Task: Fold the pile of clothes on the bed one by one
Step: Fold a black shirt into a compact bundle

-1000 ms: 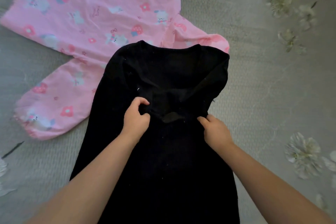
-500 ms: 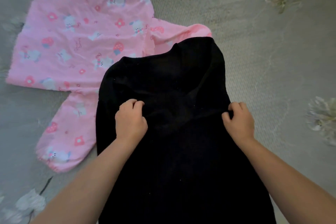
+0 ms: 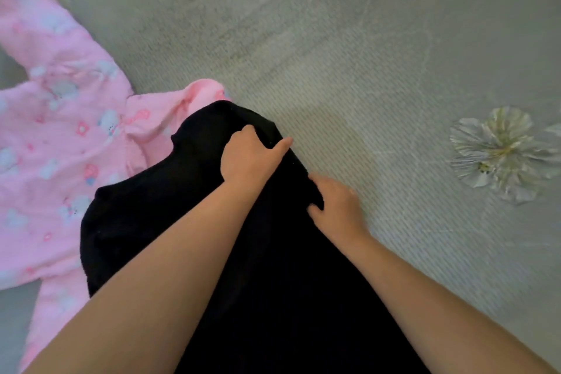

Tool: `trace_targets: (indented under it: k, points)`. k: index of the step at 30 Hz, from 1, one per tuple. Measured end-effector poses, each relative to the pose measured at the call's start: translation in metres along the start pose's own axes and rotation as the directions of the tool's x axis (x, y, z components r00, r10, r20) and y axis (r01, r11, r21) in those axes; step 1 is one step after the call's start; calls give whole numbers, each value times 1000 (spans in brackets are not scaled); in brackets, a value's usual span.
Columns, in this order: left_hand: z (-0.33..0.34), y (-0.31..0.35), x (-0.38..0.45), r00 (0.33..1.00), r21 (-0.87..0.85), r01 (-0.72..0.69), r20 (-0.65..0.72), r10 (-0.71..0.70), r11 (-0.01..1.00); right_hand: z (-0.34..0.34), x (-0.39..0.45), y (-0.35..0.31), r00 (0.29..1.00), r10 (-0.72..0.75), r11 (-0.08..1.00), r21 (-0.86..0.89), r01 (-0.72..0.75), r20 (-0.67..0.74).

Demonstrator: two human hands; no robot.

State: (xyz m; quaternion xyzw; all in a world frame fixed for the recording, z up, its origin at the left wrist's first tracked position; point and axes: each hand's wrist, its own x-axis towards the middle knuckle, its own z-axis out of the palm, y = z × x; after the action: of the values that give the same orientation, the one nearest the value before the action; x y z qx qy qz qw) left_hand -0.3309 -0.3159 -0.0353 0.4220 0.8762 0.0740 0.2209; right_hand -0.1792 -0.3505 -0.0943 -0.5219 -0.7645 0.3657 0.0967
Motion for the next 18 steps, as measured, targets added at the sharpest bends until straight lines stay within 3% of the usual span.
trace_targets:
  k: [3, 5, 8, 13, 18]
  points:
    - [2, 8, 15, 997, -11, -72, 5, 72, 997, -3, -1, 4, 984, 18, 990, 142, 8, -179]
    - [-3, 10, 27, 992, -140, -128, -26, 126, 982, -8, -1, 9, 968, 106, 976, 211, -58, -227]
    - [-11, 12, 46, 995, -350, -96, -61, 80, 932, -20, 0, 20, 929, 146, 968, 243, -64, -340]
    - [12, 42, 73, 978, -366, -191, 13, 210, 911, -47, -3, 45, 875, 166, 969, 238, -60, -455]
    - [44, 85, 93, 950, -345, -305, -43, 310, 888, -76, 18, 80, 815, 137, 985, 163, -52, -564]
